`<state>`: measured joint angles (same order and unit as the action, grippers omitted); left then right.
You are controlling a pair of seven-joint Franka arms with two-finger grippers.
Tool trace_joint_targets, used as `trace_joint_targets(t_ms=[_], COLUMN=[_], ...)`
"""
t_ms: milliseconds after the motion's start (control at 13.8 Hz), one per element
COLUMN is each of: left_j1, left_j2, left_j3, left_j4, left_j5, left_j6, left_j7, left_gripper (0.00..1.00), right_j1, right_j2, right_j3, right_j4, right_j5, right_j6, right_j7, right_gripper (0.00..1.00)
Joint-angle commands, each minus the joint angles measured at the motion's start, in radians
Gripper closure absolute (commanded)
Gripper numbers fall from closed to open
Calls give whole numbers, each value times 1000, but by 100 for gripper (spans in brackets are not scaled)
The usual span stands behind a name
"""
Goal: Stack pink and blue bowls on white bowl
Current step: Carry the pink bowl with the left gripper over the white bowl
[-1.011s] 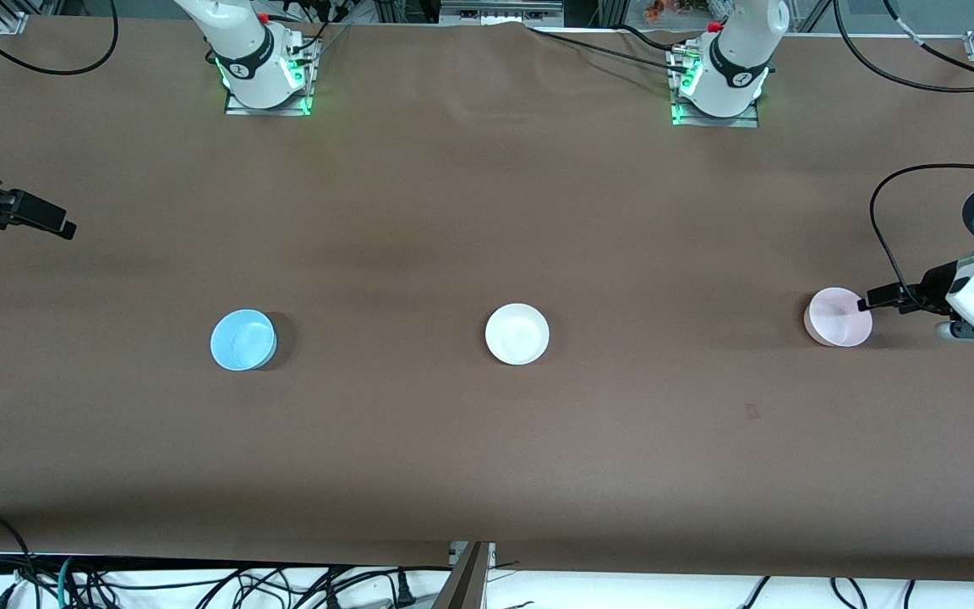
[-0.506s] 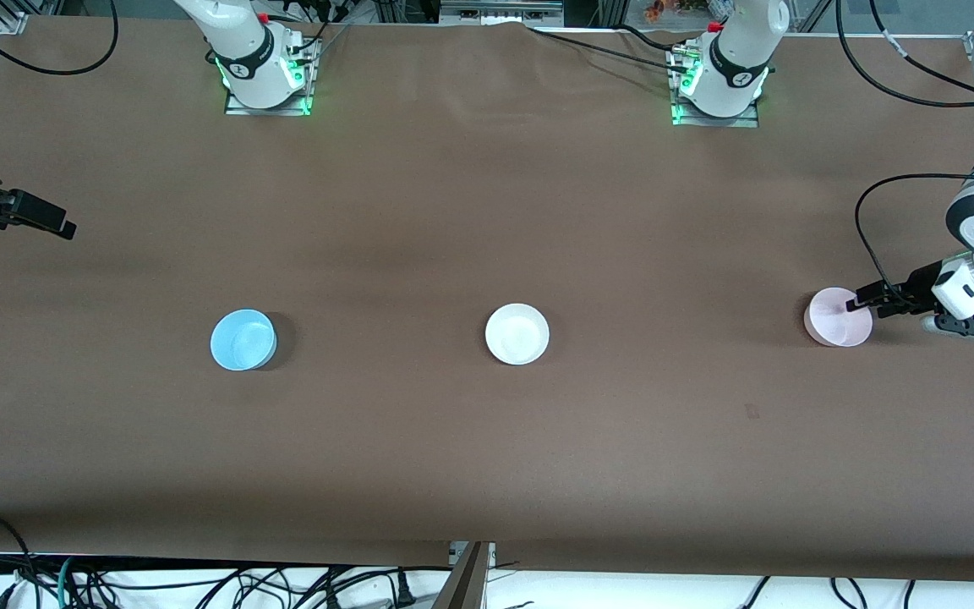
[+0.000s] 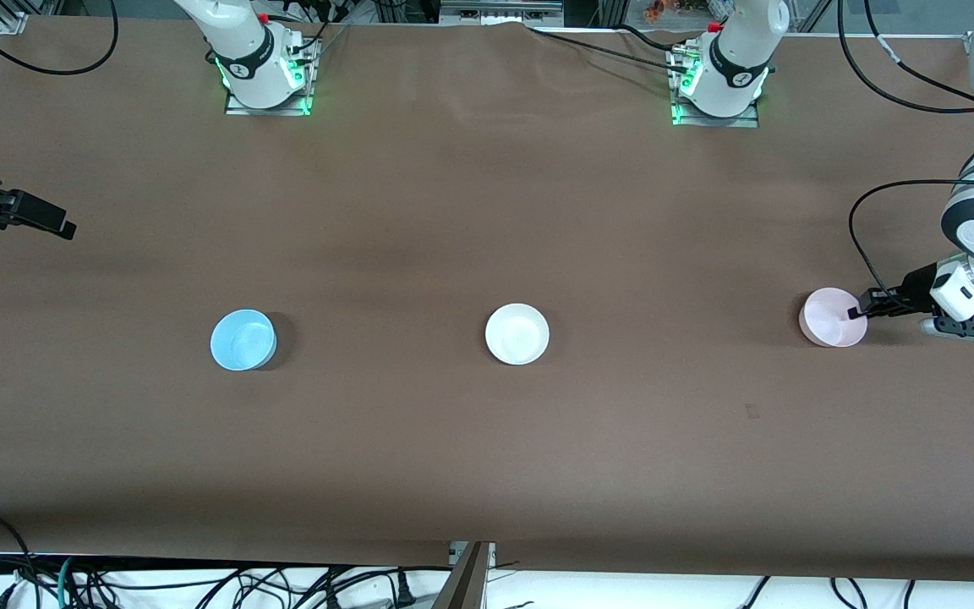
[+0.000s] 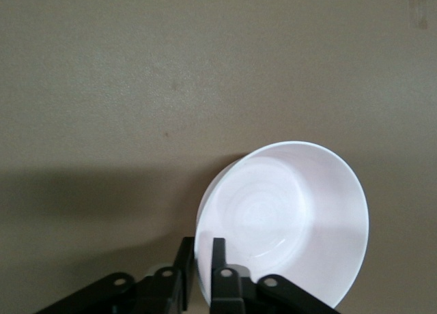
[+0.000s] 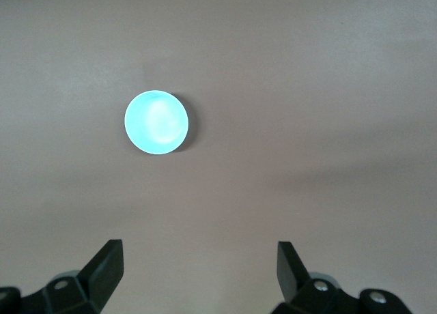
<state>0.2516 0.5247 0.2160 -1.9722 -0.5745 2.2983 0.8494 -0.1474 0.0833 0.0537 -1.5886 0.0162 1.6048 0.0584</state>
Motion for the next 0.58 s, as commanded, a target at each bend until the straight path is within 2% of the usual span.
trace_joint_targets(t_ms=[0,144,289,506], left_j1=[-8,-35,-78,-249], left_j2=[-2,-11,-28,-58], left_j3=[0,-1,-15,-18], left_j4=[4,31,67,104], left_j5=[-30,-30,-15,-10], left_j6=[7,-6,-74,-125], left_j7=[17,-41,-125,-327], left_gripper=[100,100,100,100], right_j1=[-4,-4,-4,-4], right_j2=[4,4,4,9], right_j3=[8,8,8,8], right_j4=[16,16,16,16], right_j5=[-1,-1,-1,-1], right_j6=[-6,-6,-6,-6], right_j7=[15,14,14,-2], right_gripper=[1,1,1,1])
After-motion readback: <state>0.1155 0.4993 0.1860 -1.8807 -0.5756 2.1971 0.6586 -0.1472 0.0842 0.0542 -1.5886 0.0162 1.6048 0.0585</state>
